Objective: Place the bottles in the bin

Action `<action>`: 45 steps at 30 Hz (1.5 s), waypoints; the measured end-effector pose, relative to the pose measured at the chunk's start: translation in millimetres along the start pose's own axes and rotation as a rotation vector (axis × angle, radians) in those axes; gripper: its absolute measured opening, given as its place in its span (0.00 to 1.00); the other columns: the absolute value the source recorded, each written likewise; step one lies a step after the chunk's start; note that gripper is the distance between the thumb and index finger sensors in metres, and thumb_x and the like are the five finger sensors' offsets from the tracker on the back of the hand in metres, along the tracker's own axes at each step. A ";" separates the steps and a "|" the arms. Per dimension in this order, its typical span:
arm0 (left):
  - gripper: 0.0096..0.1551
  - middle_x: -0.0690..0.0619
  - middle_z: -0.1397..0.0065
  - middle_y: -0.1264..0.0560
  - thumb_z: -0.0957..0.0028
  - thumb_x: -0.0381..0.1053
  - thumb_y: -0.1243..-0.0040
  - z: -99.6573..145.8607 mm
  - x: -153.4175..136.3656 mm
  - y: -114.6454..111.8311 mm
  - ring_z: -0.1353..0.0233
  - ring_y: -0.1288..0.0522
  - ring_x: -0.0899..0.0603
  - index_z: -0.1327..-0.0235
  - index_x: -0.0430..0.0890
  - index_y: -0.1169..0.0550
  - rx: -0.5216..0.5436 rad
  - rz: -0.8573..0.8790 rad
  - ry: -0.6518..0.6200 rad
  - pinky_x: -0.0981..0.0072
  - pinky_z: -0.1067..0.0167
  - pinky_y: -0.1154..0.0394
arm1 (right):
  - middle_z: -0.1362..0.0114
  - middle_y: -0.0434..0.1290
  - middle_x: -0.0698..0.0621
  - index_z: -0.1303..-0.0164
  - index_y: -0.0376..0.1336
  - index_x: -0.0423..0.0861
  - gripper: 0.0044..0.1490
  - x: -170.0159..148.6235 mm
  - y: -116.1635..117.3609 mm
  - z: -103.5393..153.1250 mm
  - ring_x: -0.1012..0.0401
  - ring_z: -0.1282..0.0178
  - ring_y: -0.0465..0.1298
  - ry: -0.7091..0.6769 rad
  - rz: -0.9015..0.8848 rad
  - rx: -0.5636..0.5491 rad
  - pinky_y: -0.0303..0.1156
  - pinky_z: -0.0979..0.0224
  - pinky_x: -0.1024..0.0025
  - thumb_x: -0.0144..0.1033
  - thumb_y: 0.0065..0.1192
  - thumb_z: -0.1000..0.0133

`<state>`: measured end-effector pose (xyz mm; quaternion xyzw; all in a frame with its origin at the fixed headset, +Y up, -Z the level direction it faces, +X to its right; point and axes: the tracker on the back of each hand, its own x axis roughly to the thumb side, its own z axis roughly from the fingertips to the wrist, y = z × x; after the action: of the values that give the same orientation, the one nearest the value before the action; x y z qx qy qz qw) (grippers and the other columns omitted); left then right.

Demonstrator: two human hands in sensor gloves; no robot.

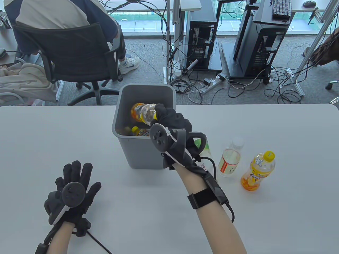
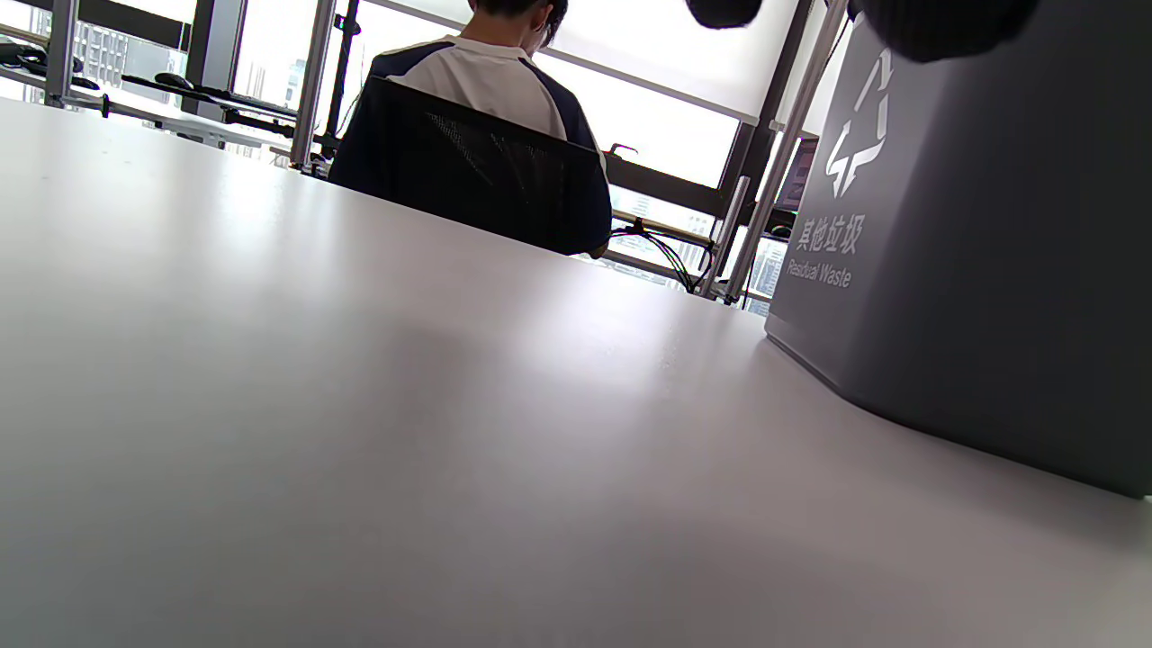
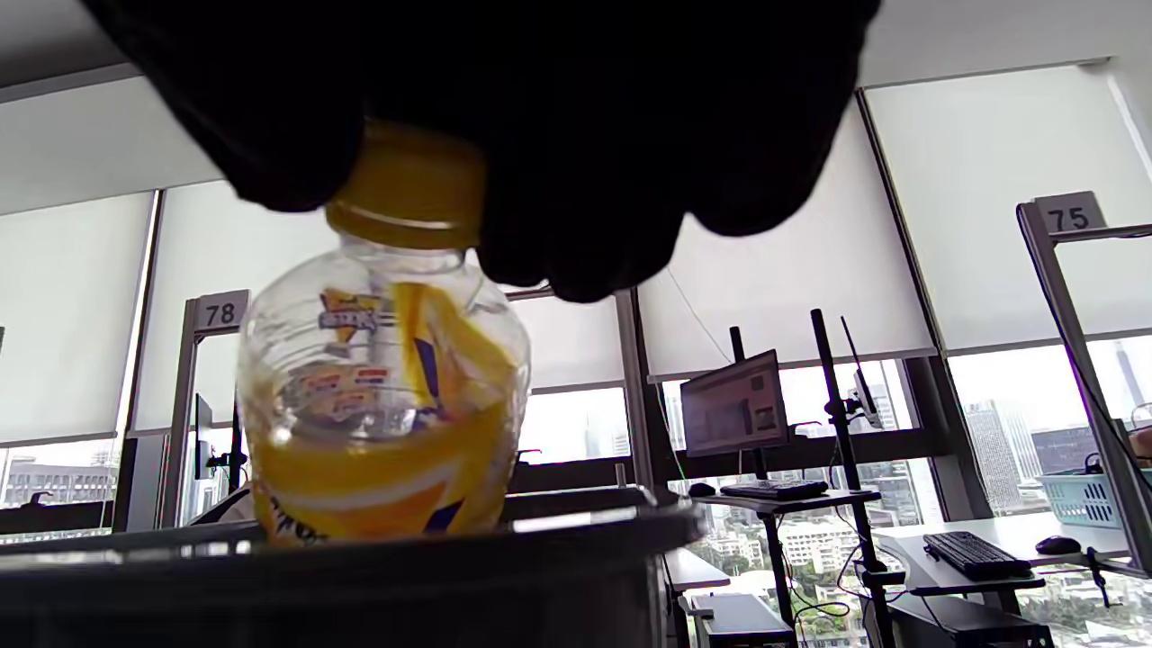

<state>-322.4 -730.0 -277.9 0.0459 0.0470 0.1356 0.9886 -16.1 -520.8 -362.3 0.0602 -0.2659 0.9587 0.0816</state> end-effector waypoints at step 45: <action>0.48 0.52 0.06 0.59 0.47 0.75 0.53 -1.5 0.1 -2.8 0.08 0.63 0.37 0.14 0.62 0.50 -0.008 -0.011 0.002 0.28 0.19 0.58 | 0.19 0.64 0.41 0.16 0.47 0.45 0.58 -137.0 185.7 113.5 0.47 0.35 0.77 0.304 0.640 0.483 0.77 0.35 0.61 0.62 0.64 0.49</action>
<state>-321.7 -732.5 -279.6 0.0415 0.0477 0.1303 0.9895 91.2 -753.8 -380.2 -0.1496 -0.0241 0.9684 -0.1981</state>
